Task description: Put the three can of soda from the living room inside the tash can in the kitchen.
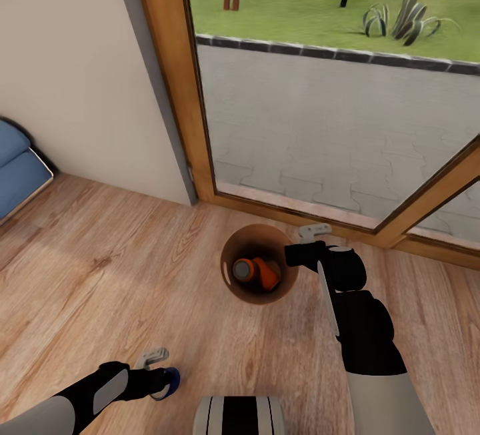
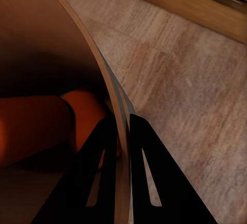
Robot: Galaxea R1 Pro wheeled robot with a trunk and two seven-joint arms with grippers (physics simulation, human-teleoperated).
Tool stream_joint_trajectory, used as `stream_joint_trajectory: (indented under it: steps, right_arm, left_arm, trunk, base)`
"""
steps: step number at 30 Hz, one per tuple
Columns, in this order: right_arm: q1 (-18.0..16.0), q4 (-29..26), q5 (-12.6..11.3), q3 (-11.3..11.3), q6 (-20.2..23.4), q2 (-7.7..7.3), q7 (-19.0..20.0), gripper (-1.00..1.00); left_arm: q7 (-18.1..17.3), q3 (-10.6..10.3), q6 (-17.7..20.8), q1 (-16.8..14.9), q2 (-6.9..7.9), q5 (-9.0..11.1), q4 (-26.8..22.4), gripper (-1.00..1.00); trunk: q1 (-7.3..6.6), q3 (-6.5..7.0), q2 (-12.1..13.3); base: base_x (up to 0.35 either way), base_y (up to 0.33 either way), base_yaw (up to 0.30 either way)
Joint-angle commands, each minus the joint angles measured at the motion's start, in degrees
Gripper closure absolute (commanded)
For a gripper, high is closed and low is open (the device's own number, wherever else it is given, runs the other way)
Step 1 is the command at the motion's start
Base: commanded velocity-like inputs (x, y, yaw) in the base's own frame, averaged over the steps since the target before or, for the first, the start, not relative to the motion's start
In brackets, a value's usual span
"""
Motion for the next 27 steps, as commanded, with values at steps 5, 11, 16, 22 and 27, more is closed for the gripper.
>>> stream_joint_trajectory:
  steps: [5, 11, 16, 22, 27]
  right_arm:
    - [0.0, 0.0, -1.1, 0.0, 0.1, 0.01, 0.2, 1.0]
    - [0.0, 0.0, -1.0, 0.0, 0.1, 0.01, 0.2, 1.0]
    - [0.0, 0.0, -1.1, 0.0, 0.1, 0.01, 0.2, 1.0]
    - [0.0, 0.0, -1.1, 0.0, 0.1, 0.01, 0.2, 1.0]
    - [0.0, 0.0, -1.1, 0.0, 0.1, 0.01, 0.2, 1.0]
  left_arm:
    - [0.0, 0.0, 1.0, 0.0, 0.0, 0.1, 0.1, -1.0]
    - [0.1, 0.0, 1.7, 0.0, 0.0, 0.1, 0.0, 1.0]
    - [0.2, 0.0, 1.3, 0.0, -0.07, 0.1, 0.1, 1.0]
    - [0.2, -0.1, 1.3, 0.0, -0.09, 0.1, 0.1, 1.0]
    - [-0.2, -0.2, 0.3, 0.0, -1.37, -0.4, -0.3, 1.0]
  trunk:
    - [-0.01, 0.01, 0.0]
    - [-0.01, 0.01, 0.0]
    - [-0.01, 0.01, 0.0]
    - [-0.01, 0.01, 0.0]
    - [-0.01, 0.01, 0.0]
  base:
    - [0.0, 0.0, 0.0]
    - [0.0, 0.0, 0.0]
    - [0.0, 0.0, 0.0]
    - [0.0, 0.0, 0.0]
    - [0.0, 0.0, 0.0]
